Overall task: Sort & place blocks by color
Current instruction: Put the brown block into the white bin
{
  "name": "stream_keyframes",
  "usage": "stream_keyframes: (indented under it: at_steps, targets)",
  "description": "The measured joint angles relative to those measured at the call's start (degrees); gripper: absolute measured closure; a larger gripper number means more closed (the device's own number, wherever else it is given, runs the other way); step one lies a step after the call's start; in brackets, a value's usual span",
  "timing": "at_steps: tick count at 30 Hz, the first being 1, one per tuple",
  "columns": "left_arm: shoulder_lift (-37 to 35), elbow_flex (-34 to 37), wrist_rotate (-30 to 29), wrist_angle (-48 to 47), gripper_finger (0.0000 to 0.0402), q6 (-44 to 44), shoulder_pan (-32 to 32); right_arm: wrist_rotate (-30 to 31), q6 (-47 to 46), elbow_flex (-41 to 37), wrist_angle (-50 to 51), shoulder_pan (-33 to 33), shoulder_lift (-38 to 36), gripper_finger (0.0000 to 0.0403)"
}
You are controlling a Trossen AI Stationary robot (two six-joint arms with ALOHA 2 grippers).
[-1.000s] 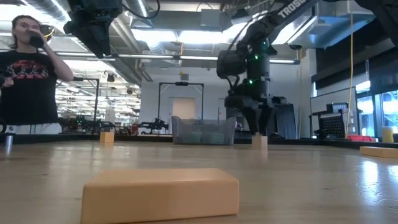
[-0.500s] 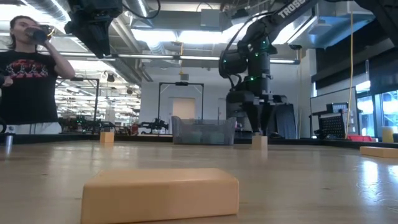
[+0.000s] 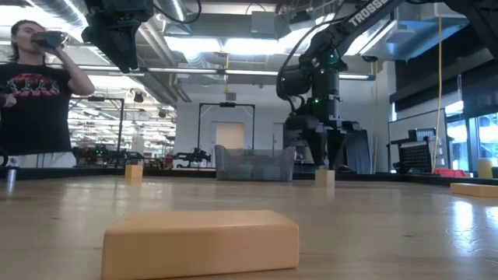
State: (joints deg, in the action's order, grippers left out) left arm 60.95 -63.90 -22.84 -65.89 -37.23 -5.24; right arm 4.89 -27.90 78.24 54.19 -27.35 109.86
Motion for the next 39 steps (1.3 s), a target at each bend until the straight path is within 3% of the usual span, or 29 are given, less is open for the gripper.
stream_keyframes:
  at_steps: [23, 26, 31, 39]
  targets:
    - [0.0, 0.0, 1.54, 0.02, 0.0243, 0.39, 0.0, -0.09, 1.62, 0.07, -4.26, 0.0, 6.26, 0.0184]
    - [0.0, 0.0, 1.56, 0.02, 0.0243, 0.39, 0.0, -0.1, 1.66, 0.07, -5.53, 0.15, 6.53, 0.0204]
    - [0.0, 0.0, 3.33, -0.02, 0.0243, 0.45, 0.0, -0.14, 1.82, 0.13, -5.88, 0.24, 6.57, 0.0275]
    - [0.0, 0.0, 4.33, -0.06, 0.0243, 1.85, -0.01, 0.09, 3.41, 0.15, -7.38, 0.28, 6.56, 0.0274]
